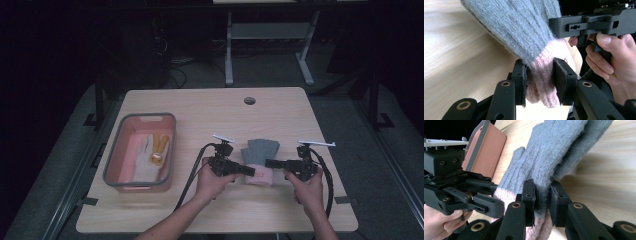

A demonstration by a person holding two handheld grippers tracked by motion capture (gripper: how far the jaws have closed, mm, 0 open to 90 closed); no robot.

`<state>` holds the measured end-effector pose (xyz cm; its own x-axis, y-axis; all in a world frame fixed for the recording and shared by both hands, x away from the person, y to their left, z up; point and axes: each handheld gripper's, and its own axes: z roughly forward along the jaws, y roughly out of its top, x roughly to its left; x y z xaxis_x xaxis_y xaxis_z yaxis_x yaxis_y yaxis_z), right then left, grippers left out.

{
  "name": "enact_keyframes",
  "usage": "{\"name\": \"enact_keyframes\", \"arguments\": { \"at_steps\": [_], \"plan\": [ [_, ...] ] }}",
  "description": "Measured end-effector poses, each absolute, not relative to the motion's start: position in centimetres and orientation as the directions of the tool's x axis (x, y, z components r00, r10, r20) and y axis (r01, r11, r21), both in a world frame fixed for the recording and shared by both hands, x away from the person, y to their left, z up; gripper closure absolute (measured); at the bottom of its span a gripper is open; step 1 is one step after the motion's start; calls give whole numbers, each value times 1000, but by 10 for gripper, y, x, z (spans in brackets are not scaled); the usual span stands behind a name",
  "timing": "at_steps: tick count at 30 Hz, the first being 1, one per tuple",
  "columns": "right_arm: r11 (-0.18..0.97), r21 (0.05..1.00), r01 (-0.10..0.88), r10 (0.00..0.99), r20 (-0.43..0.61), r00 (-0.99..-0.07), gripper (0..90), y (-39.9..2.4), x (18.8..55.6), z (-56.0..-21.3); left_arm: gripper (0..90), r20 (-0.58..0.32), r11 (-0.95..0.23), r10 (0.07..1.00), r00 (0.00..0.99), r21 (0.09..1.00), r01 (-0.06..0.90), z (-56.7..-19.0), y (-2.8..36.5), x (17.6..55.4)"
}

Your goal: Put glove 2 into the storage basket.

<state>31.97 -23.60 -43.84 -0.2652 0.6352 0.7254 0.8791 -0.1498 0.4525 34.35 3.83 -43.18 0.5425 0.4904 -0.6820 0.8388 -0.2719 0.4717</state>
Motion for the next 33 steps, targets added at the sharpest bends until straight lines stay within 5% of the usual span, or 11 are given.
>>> {"name": "enact_keyframes", "arguments": {
  "at_steps": [33],
  "plan": [
    [-57, 476, 878, 600, 719, -351, 760, -183, 339, -407, 652, -676, -232, 489, 552, 509, 829, -409, 97, 342]
  ]
}}
